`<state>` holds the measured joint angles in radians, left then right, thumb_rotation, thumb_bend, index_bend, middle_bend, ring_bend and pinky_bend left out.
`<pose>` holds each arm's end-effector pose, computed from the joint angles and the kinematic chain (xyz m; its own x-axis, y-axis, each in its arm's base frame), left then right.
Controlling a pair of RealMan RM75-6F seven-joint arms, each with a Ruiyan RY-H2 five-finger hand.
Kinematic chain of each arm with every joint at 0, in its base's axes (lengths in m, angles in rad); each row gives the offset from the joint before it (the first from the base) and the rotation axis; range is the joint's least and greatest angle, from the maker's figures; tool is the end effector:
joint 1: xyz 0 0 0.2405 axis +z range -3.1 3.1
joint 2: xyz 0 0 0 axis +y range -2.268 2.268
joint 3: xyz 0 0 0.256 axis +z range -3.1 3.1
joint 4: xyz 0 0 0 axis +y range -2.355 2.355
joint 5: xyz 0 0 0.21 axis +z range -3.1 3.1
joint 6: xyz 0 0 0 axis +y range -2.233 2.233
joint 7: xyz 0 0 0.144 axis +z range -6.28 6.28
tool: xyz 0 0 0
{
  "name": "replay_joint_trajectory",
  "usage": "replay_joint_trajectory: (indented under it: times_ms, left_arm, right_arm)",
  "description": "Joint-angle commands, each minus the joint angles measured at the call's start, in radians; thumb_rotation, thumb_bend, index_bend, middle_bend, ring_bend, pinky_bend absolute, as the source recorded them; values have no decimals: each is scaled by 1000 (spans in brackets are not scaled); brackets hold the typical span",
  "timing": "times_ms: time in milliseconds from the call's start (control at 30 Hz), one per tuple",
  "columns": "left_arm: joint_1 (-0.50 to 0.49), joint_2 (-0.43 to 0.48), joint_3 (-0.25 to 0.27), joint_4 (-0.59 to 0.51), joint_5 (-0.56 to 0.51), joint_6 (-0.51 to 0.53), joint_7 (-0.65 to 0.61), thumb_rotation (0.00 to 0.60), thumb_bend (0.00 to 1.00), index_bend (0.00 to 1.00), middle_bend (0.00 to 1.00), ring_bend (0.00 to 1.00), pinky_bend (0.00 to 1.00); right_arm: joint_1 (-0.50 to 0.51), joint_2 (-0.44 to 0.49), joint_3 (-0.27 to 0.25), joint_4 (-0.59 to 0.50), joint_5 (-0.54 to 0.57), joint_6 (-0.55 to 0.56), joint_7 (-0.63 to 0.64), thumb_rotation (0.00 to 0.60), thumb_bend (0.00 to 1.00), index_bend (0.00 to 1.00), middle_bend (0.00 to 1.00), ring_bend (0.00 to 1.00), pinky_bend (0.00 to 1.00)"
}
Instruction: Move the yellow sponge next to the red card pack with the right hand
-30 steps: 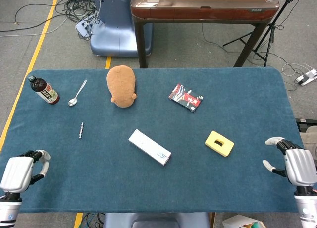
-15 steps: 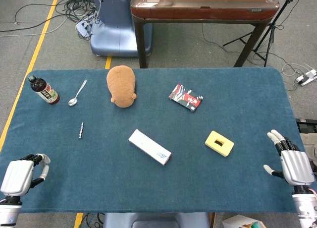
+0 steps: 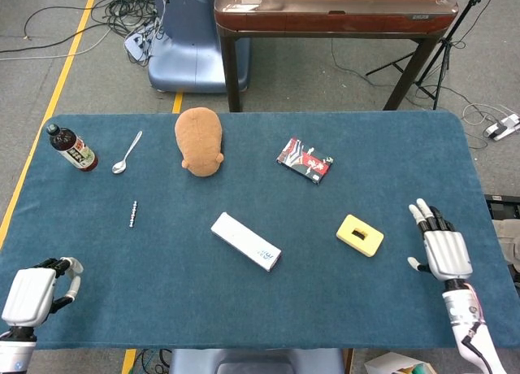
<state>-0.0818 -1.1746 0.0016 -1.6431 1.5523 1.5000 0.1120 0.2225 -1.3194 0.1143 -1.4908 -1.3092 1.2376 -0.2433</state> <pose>-0.2961 0.1680 0.1312 0.4248 0.0394 0.9044 0.9044 -0.0637 -0.4220 -0.3167 -0.2352 0.0886 0.4969 -0.1579 0.8533 -0.8625 0.0185 0.5057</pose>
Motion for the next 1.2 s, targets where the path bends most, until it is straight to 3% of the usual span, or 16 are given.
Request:
replay_joint_trajectory:
  times_ms: [33,833,1200]
  left_arm:
    - [2,-1,1,4,-2,0,-4,600,458,502,568,493,629]
    - [9,-12,6,18,-1,-2,-7,600,459,502,568,493,629]
    - [15,-11,10,21,-2,-3,-8,600,459,502,568,493,629]
  right_arm:
    - [38,-42,14,40,4,-34,-15,600,0,35,20,29,249]
    - [142,-196,10,226,70,-152,-95,600,0,35,20,29,232]
    - [191,-244,42,235,72,-149,-111,600,0,35,20,29,222]
